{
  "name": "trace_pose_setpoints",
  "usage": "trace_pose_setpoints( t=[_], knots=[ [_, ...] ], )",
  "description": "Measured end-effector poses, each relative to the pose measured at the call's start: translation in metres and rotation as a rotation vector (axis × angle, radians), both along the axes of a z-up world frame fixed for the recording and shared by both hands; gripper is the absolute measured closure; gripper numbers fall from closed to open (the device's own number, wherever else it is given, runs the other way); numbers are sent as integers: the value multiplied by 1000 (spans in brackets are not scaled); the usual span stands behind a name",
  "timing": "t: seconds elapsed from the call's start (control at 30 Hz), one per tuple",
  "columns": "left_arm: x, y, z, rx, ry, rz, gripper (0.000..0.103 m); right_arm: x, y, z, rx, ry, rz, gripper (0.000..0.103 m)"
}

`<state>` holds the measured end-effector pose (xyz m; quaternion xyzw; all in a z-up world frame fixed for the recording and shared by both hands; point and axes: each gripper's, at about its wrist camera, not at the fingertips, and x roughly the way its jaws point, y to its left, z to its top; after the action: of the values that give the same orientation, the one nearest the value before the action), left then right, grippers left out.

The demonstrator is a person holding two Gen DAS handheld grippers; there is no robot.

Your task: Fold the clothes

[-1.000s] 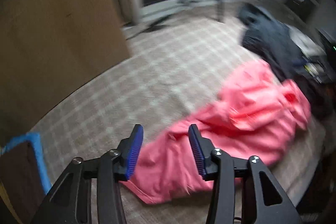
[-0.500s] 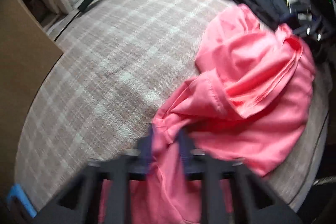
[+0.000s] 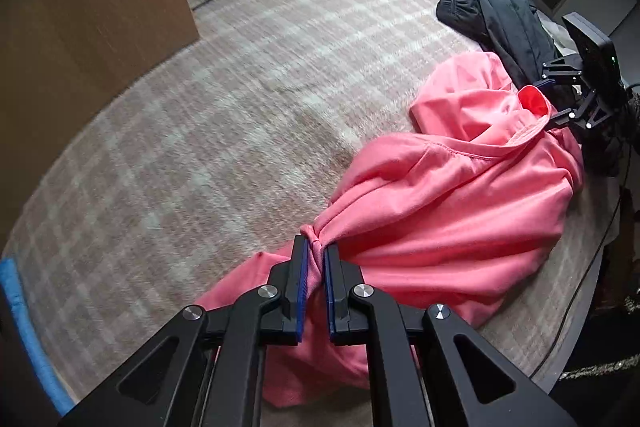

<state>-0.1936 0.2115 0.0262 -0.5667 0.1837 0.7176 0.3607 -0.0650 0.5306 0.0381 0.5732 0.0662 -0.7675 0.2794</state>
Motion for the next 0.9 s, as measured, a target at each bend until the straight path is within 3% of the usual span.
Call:
trace_pose_setpoints(
  t=[0.03,0.07,0.17,0.27,0.43,0.5,0.7,0.9],
  knots=[
    [1,-1,-1,0,3,5,96,-1,0,-1,-7,-9,-7,90],
    [3,-1,-1,2,6,10,96,-2,0,-2,-13,-19,-13,99],
    [10,-4,8,19,33,34,96,6,-3,8,-16,13,-30,100],
    [21,-11,33,39,85,75,96,19,1,43,-55,127,-98,100],
    [43,-25,109,21,234,149,96,36,18,125,-83,314,-248,100],
    [57,-27,145,38,279,199,96,42,19,155,-50,375,-264,100],
    [126,-27,249,16,553,219,96,76,14,256,-22,568,-298,100],
    [189,-47,334,-13,782,253,96,127,-1,344,-39,757,-317,100]
  ],
)
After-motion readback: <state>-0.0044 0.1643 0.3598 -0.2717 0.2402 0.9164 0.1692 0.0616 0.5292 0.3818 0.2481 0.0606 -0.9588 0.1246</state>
